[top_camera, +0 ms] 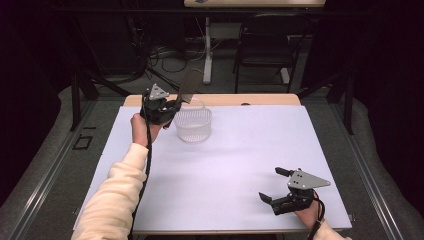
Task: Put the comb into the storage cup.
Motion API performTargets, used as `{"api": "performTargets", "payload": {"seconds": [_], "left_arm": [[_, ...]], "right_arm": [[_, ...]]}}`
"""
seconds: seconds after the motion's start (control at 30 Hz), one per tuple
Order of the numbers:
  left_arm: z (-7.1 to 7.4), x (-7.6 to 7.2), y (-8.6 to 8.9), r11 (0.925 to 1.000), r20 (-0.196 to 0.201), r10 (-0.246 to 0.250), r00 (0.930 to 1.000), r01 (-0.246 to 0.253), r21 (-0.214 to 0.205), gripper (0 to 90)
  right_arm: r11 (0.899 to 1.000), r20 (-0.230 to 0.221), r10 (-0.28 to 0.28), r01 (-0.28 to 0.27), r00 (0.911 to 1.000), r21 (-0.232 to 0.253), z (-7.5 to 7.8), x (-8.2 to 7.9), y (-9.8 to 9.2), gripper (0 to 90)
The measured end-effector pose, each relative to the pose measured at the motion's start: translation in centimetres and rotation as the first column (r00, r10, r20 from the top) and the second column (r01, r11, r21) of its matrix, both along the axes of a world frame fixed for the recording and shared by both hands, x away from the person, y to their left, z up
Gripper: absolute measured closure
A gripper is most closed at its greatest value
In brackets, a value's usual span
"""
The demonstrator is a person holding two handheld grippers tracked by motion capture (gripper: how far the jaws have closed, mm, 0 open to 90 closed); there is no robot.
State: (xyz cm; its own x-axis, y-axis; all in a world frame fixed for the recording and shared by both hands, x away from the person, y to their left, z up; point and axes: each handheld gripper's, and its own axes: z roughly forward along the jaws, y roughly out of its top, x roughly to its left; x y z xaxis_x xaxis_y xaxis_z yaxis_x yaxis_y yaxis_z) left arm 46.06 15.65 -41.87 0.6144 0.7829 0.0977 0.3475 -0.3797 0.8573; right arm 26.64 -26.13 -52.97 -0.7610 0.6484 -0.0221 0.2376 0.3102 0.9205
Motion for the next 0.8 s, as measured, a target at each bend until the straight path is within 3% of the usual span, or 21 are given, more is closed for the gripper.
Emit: {"api": "performTargets", "payload": {"seconds": [0.8], "left_arm": [[0.9,1.2,-1.0,1.0000,0.037,0.005,0.9993,-0.005,-0.001,72.3]], "right_arm": [[1.000,0.000,-0.002,0.002,1.0000,0.003,0.0,0.0,0.0,0.0]]}}
